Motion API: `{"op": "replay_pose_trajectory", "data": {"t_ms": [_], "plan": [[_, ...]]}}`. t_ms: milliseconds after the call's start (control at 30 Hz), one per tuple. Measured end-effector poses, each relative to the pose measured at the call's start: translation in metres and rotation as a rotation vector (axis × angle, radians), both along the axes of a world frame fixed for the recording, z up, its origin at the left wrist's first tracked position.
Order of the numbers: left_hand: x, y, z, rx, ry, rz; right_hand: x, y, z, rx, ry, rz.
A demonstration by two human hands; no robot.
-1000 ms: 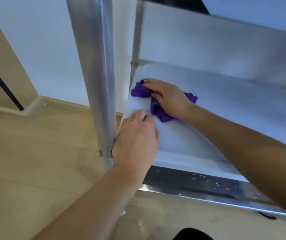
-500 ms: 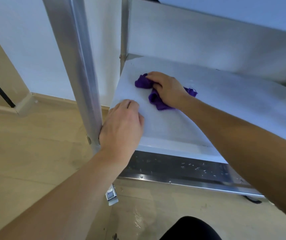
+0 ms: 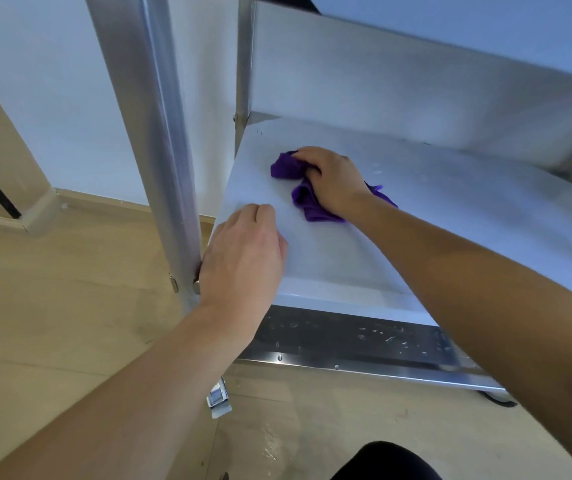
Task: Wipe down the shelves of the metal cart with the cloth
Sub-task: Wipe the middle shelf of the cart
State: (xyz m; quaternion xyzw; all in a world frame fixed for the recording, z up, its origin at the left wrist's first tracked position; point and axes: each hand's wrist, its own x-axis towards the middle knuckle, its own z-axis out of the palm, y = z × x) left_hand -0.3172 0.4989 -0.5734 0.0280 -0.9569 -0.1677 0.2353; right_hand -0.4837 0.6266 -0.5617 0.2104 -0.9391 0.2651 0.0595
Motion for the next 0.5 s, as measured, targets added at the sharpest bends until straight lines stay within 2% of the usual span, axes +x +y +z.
{"op": "replay_pose_trajectory", "data": {"t_ms": [133,433,500], "plan": [[-0.008,0.003,0.006,-0.055,-0.019,0.021,-0.014,-0.005,-0.005,-0.019,-0.003,-0.053],[-0.025,0.023,0.004,-0.017,-0.078,-0.041,-0.033,0.001,-0.014,-0.025,0.06,-0.007],[-0.023,0.022,0.003,0.001,-0.068,-0.047,-0.052,0.009,-0.012,0.002,0.079,-0.051]]}}
